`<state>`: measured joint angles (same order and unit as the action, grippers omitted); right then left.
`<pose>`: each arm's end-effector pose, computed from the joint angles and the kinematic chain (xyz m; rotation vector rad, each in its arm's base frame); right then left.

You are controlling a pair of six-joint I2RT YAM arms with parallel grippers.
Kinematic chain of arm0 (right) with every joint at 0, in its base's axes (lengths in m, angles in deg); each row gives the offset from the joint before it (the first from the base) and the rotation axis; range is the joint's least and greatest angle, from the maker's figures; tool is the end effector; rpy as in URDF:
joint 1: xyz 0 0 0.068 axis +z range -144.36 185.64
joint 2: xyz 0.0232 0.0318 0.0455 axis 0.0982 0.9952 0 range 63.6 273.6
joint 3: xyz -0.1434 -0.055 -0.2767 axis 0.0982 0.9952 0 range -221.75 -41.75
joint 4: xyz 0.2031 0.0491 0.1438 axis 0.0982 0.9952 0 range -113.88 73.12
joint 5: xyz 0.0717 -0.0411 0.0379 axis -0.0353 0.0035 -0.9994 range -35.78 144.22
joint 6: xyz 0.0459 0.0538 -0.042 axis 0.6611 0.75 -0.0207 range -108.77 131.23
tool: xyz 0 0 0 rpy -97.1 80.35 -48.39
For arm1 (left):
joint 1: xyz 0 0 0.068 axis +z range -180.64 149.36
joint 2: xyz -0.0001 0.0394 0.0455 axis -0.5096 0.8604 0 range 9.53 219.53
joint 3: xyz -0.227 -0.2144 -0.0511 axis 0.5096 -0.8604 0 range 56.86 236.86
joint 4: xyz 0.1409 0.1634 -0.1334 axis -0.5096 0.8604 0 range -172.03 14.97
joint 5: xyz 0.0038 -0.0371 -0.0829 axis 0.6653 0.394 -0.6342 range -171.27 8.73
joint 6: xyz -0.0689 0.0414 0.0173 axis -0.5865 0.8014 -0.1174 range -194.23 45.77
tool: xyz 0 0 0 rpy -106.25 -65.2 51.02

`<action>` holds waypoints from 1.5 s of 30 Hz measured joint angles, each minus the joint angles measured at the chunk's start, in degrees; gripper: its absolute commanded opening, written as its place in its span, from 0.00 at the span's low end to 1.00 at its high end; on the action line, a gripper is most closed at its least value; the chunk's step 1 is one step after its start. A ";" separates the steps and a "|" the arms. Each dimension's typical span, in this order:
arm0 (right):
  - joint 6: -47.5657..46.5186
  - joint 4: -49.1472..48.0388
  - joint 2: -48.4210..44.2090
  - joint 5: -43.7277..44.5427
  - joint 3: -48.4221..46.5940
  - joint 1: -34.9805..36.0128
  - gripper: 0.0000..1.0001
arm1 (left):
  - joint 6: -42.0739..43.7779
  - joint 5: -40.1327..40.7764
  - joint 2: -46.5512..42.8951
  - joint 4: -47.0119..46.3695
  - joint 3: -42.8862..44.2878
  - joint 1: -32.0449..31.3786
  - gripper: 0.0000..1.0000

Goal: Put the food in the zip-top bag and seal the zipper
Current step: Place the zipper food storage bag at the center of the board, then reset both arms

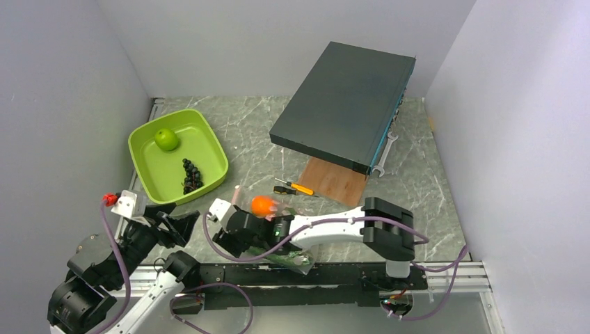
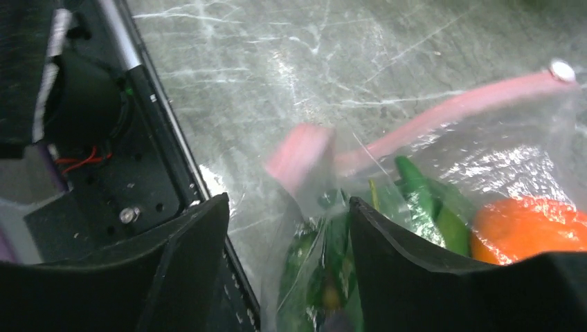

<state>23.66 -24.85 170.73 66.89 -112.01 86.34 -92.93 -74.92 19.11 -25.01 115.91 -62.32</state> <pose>0.0886 0.4443 0.2304 -1.1613 1.9409 0.6651 -0.0234 0.0239 0.3647 0.1123 1.7300 -0.5588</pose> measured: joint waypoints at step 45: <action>-43.34 -4.79 -52.35 51.63 -16.76 0.59 1.00 | 3.93 12.87 4.68 -10.78 27.02 0.00 0.88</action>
